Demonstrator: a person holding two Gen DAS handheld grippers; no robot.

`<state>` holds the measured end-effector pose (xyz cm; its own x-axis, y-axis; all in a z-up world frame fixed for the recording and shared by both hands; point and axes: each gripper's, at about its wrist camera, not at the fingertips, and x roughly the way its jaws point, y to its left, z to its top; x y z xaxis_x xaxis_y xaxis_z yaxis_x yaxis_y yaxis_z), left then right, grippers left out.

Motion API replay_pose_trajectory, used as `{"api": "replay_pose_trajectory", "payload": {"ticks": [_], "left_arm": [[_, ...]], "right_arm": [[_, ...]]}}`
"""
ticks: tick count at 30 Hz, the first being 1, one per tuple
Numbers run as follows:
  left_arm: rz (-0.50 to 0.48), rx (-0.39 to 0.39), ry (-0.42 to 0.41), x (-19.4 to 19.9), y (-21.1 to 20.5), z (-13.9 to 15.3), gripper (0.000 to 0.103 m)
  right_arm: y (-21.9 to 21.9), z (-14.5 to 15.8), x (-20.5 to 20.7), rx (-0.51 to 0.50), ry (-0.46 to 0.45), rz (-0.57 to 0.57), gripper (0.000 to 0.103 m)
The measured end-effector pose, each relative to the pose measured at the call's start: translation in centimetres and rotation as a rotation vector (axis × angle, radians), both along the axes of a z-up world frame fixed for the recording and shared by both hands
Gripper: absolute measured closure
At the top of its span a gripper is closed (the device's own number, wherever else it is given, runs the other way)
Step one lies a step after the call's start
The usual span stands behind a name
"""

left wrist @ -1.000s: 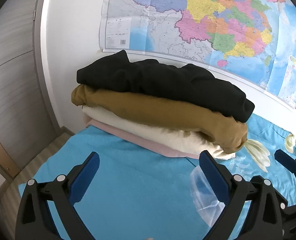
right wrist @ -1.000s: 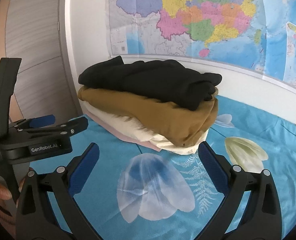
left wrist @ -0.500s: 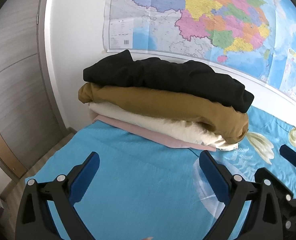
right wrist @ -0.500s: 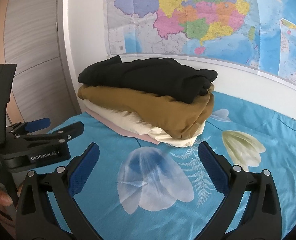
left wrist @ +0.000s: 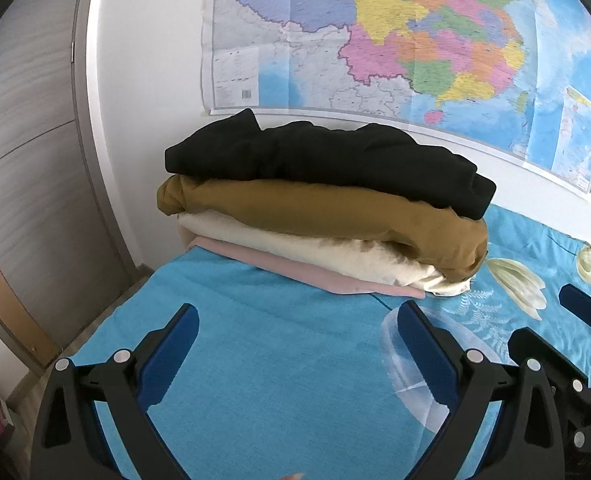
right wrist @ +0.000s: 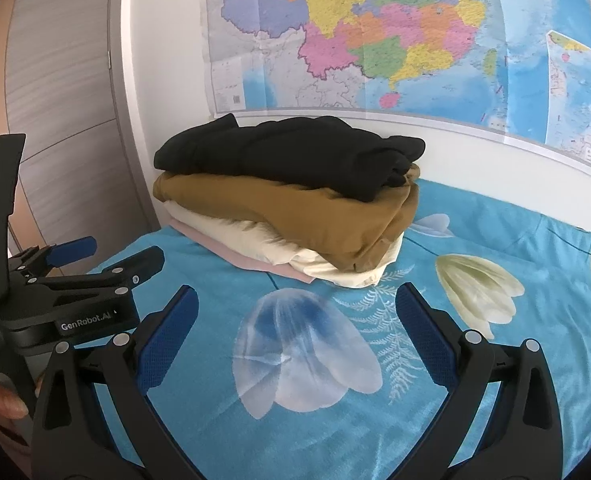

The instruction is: Fold large clothes

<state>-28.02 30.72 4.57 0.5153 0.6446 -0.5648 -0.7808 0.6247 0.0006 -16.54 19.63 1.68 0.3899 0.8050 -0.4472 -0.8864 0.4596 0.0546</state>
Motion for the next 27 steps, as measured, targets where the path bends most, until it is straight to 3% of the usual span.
{"api": "replay_pose_trajectory", "payload": {"ticks": [27], "left_arm": [[-0.028, 0.021, 0.011, 0.6, -1.3, 0.2, 0.006]], "right_arm": [[-0.5, -0.2, 0.2, 0.004, 0.013, -0.002, 0.006]]}}
